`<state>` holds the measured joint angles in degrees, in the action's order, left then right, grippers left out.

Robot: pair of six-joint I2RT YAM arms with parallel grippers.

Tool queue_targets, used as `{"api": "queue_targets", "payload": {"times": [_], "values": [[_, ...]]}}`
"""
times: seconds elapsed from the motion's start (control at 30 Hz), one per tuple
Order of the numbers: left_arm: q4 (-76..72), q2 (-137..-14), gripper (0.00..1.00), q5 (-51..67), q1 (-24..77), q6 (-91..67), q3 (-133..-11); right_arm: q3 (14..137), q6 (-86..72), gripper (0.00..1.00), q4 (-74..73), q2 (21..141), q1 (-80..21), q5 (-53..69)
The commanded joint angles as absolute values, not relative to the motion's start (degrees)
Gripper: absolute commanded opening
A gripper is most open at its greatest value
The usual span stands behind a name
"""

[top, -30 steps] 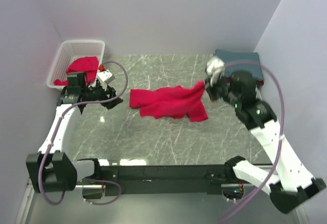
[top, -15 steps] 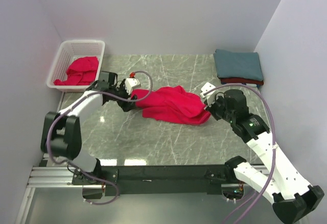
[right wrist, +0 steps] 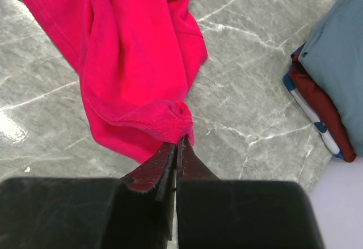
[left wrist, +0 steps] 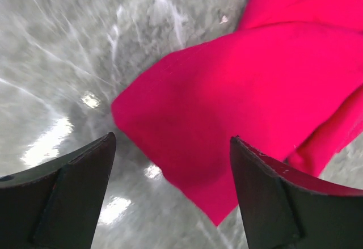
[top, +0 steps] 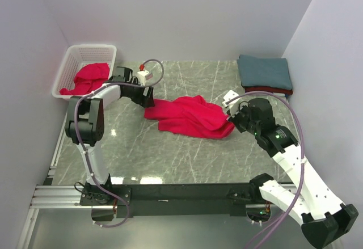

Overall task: Fold and stack the t-shirts
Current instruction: Flatten the tshirt out

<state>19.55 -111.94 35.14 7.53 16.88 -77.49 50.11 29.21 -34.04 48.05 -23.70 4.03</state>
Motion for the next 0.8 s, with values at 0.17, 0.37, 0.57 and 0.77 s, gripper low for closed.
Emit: {"api": "queue_targets", "payload": {"times": [0.17, 0.37, 0.57, 0.77], "values": [[18.63, -118.21, 0.75, 33.57, 7.73, 6.77, -82.87, 50.98, 28.39, 0.0, -31.47, 48.78, -22.15, 3.95], [13.37, -113.39, 0.27, 41.74, 6.42, 2.64, -80.16, 51.59, 28.39, 0.0, -31.2, 49.57, -20.75, 3.43], [13.43, -102.76, 0.01, 44.47, 0.71, -1.74, -83.91, 57.03, 28.12, 0.0, -29.36, 54.47, -15.48, 3.43], [16.78, -93.62, 0.01, 46.05, -6.32, -2.2, -93.94, 72.05, 27.77, 0.0, -29.97, 63.01, -9.67, 5.88]]}}
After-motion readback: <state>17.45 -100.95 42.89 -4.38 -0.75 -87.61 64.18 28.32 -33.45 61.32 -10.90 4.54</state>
